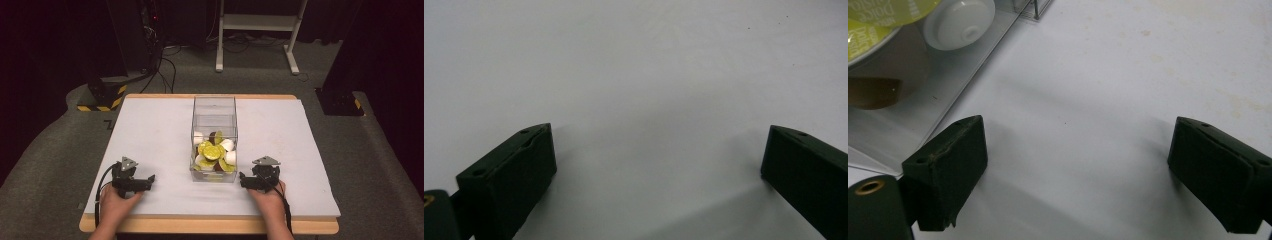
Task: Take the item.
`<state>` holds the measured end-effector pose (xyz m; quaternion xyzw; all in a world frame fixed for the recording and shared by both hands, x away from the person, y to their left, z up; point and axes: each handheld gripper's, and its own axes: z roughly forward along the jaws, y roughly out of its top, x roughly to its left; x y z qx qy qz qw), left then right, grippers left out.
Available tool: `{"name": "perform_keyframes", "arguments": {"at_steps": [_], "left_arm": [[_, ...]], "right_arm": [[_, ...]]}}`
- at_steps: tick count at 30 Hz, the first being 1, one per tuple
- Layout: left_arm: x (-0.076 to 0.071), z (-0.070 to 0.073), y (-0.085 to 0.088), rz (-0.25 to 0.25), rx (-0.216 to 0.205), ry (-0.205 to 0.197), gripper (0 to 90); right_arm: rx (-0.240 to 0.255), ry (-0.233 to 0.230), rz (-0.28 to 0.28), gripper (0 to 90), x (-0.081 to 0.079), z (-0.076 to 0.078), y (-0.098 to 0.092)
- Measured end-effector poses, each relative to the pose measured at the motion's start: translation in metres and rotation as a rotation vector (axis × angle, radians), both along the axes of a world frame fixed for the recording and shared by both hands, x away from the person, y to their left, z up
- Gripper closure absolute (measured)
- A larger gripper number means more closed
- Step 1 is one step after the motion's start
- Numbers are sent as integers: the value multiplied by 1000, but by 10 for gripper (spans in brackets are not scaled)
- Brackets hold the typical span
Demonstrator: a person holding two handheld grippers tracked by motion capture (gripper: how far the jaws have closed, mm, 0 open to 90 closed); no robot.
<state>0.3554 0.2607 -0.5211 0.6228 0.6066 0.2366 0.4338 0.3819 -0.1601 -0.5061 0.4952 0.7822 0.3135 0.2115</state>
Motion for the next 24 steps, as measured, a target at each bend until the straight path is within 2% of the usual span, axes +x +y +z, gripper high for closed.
{"name": "perform_keyframes", "arguments": {"at_steps": [8,13,21,24], "left_arm": [[0,0,0,-2,3,2,13],[0,0,0,-1,2,2,13],[0,0,0,0,2,0,13],[0,0,0,0,1,0,13]], "right_arm": [[-14,-12,3,95,-1,1,1],[6,7,10,101,0,3,-1],[33,-5,25,112,1,8,-7],[63,-24,29,136,0,13,-11]]}}
